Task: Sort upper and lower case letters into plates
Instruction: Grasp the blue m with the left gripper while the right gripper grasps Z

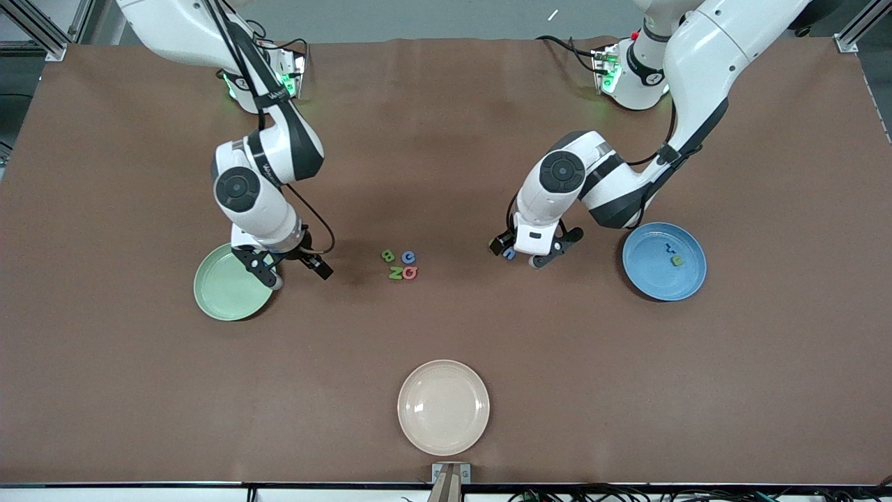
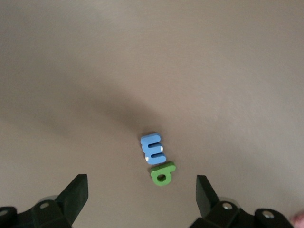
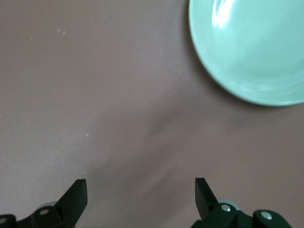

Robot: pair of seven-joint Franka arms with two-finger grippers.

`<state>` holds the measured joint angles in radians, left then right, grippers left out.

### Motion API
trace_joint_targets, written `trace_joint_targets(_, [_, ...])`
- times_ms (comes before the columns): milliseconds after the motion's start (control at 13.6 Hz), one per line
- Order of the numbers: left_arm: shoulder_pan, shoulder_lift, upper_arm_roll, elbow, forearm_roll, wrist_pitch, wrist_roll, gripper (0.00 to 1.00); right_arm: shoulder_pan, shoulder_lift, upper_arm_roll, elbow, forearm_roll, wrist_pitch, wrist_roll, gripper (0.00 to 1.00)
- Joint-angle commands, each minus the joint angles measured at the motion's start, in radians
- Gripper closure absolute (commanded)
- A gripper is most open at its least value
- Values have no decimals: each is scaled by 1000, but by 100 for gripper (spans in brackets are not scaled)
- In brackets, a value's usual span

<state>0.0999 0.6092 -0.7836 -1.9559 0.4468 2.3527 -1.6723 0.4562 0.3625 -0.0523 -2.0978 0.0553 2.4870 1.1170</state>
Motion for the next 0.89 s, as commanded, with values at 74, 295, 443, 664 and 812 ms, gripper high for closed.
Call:
trace_joint_targets(74, [-103,20,85,31,6,-6,-216,1,73,114,-15,48,-14,82,151,1])
trace_joint_targets(295, [-131,50,113,45,41,34,-225,1,116,193,-15,125,-14,81,240,1])
trace_joint_targets(443, [-132,76,113,52,96,36,-225,1,146,217,-15,142,-14,81,289,1])
trace_joint_targets(664, [-131,104,115,54,128,74,-225,5,203,227,-14,147,-14,81,348,1])
trace_joint_targets(812, [-132,110,127,54,128,91,-225,9,223,227,-15,147,-14,79,357,1])
